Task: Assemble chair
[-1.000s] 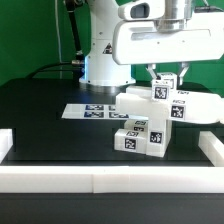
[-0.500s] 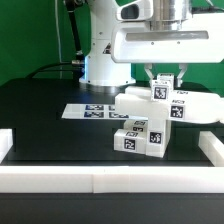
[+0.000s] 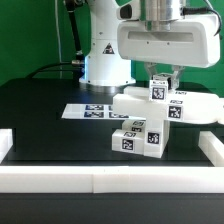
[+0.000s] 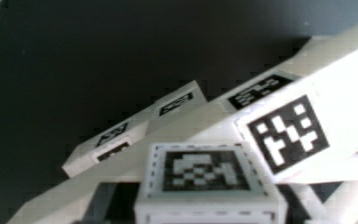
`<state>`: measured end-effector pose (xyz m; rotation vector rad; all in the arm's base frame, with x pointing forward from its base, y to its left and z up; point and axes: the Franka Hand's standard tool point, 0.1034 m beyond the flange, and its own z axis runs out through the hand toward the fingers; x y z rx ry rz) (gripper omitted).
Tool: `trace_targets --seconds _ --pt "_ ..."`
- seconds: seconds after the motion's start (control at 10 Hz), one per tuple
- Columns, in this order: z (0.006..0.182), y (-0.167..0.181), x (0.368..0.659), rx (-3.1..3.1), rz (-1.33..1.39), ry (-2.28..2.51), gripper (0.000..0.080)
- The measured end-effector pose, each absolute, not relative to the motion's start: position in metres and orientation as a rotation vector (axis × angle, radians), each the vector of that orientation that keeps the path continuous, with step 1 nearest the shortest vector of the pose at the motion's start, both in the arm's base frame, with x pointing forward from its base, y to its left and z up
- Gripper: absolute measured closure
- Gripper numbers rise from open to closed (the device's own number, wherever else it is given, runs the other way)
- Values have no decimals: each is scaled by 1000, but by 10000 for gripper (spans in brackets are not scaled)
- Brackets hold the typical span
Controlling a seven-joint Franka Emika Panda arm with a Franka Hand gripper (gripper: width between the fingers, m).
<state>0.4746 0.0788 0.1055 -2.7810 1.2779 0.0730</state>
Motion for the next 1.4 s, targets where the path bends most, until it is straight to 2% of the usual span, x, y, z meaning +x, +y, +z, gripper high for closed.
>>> trace_targets --seconds 0.3,0.4,0.5,0.6,0.7,1.0,1.4 --pt "106 83 474 -2626 87 1580 528" --pt "105 84 474 -2586 91 1644 472" --pt "105 84 474 -2613 89 1599 324" --pt "105 84 474 -2635 88 1561 324" --pt "106 84 474 -2652 87 1530 191" --pt "107 88 474 -2819 68 1192 152" --pt "107 90 474 -3007 40 676 151"
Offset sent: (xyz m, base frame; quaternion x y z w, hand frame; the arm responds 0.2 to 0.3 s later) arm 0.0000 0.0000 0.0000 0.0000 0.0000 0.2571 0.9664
